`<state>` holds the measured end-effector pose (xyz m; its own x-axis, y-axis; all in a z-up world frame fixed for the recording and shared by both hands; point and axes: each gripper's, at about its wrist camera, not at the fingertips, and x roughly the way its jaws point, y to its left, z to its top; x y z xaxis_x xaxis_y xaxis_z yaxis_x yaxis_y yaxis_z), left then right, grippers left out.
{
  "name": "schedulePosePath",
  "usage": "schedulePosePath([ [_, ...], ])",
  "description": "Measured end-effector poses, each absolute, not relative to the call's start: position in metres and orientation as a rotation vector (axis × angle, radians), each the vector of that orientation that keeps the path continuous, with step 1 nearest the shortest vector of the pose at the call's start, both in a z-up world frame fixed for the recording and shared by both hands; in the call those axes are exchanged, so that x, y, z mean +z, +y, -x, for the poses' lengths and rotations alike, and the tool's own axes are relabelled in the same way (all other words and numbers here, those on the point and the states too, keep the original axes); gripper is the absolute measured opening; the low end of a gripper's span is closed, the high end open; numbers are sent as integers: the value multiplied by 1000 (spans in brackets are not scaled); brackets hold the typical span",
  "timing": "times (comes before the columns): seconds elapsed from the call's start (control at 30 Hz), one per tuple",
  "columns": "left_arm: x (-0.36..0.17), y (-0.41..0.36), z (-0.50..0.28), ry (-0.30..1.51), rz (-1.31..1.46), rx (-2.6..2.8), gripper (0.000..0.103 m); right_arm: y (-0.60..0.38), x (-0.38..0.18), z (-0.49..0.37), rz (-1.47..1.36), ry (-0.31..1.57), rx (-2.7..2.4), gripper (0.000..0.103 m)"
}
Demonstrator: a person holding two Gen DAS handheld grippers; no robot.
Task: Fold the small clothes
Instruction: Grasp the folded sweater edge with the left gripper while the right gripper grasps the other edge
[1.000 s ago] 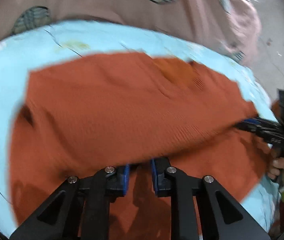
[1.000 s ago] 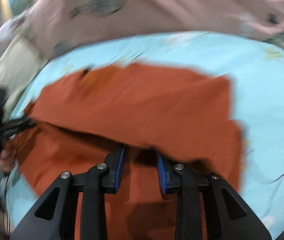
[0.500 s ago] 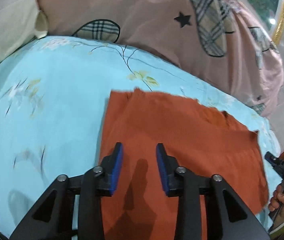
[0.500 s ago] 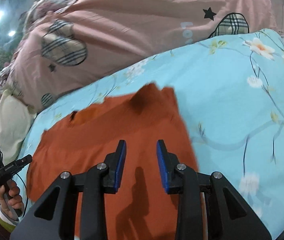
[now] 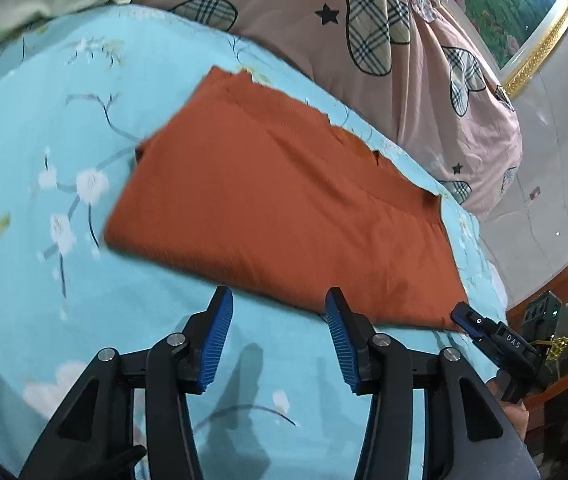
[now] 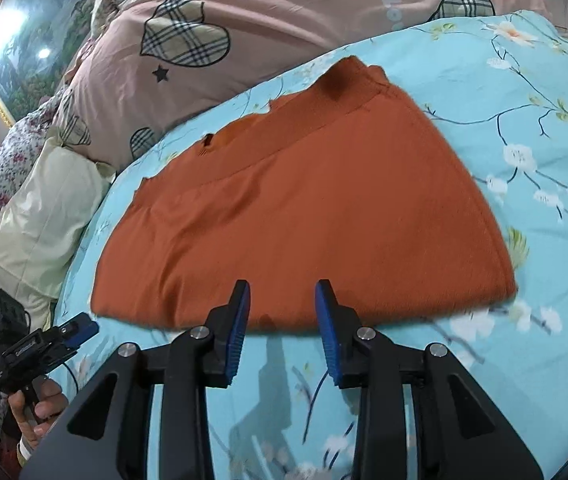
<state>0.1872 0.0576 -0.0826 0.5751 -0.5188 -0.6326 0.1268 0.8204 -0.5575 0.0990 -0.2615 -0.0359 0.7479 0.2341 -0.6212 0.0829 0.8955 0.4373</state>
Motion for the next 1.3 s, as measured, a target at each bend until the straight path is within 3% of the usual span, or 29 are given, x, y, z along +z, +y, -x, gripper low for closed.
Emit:
schedulePosePath([
  [0.13, -89, 56, -190, 886, 558, -394, 56, -261, -34, -91, -475, 721, 87, 40],
  [0.27, -98, 56, -205, 885, 611, -339, 73, -260, -31, -89, -477, 717, 97, 41],
  [0.43, -110, 75, -236, 854, 703, -242, 73, -265, -28, -92, -488, 706, 105, 41],
  [0.53, -110, 81, -255, 835, 701, -185, 62, -270, -31, -99, -498, 709, 107, 41],
  [0.6, -111, 84, -263, 825, 689, -161, 42, -274, -32, -106, -508, 719, 108, 41],
  [0.63, -112, 85, -269, 827, 687, -169, 25, -277, -32, -110, -514, 720, 112, 41],
  [0.67, -112, 85, -274, 830, 691, -186, 14, -281, -32, -114, -520, 720, 117, 41],
  [0.87, -66, 53, -263, 741, 531, -275, 8, -311, -23, -143, -590, 754, 171, 41],
  [1.07, -18, -42, -247, 679, 316, -476, 7, -321, -15, -183, -647, 806, 287, 42],
  [1.1, -16, -59, -244, 680, 276, -498, 7, -320, -15, -188, -652, 812, 300, 43],
  [1.17, -22, -99, -239, 689, 172, -527, 7, -317, -20, -206, -693, 843, 359, 62],
  [1.3, -50, -147, -234, 735, 49, -545, 6, -305, -34, -241, -713, 916, 408, 69],
])
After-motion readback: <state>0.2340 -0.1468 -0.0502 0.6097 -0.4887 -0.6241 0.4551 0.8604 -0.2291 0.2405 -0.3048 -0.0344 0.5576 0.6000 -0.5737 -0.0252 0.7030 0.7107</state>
